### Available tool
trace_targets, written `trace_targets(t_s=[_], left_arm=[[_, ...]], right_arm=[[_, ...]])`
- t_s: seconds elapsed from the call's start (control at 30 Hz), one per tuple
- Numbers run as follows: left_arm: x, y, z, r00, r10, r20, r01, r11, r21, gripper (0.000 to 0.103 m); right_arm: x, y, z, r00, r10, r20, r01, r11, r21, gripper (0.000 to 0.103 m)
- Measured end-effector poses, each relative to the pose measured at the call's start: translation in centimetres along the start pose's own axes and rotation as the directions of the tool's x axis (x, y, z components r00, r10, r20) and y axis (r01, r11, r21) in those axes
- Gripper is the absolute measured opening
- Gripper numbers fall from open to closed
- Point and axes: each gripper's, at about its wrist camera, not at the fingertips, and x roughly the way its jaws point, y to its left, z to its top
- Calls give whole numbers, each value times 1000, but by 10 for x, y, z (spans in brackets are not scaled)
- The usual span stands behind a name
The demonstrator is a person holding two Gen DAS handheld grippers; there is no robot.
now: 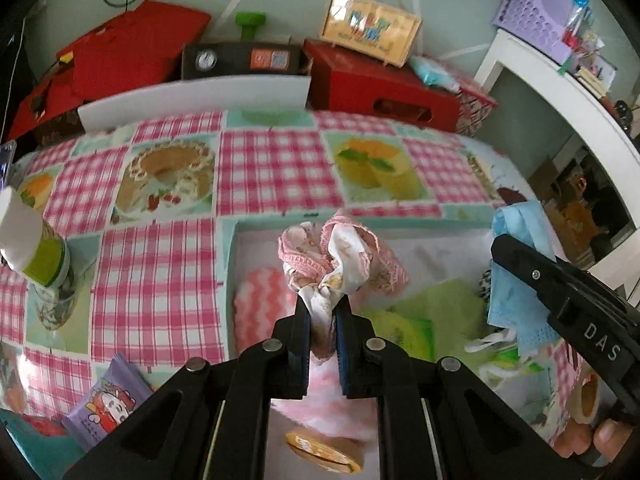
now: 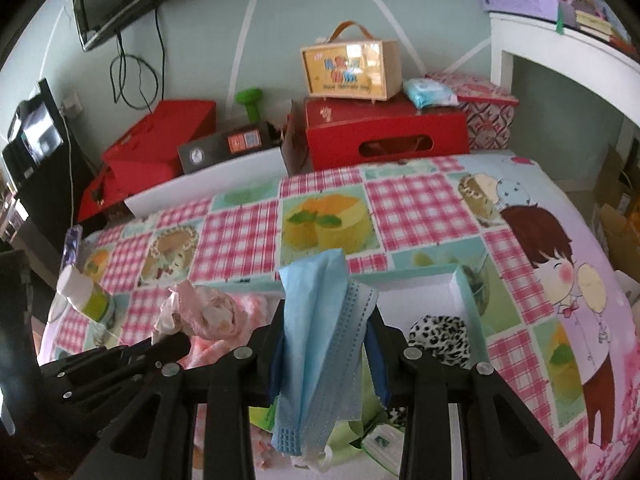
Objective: Organize soft objects
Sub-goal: 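Carry pink lace cloth with left tool while right tool carries mask to tray, then open left tool to drop pink cloth while right tool releases mask into tray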
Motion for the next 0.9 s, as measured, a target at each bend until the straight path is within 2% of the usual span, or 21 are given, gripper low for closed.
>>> trace_targets(t_s=[0.27, 0.5, 0.77, 0.83, 0.9], left_arm=[[15, 2, -5, 998, 10, -54, -11, 1000, -7, 11], [24, 1, -6, 996, 36, -87, -35, 999, 9, 12], [32, 1, -7, 992, 52, -114, -51, 999, 17, 13], [32, 1, -6, 992, 54, -117, -52, 999, 16, 16], [32, 1, -6, 990, 63, -122, -62, 998, 19, 23]], right_arm=[[25, 6, -8, 996, -44, -75, 41, 998, -42, 37], [39, 4, -16, 990, -50, -129, 45, 998, -40, 37], [46, 8, -20, 984, -78, -160, 68, 996, -63, 38], [47, 10, -20, 982, -85, -167, 74, 995, -71, 42], [48, 11, -21, 980, -93, -175, 80, 994, -79, 56]])
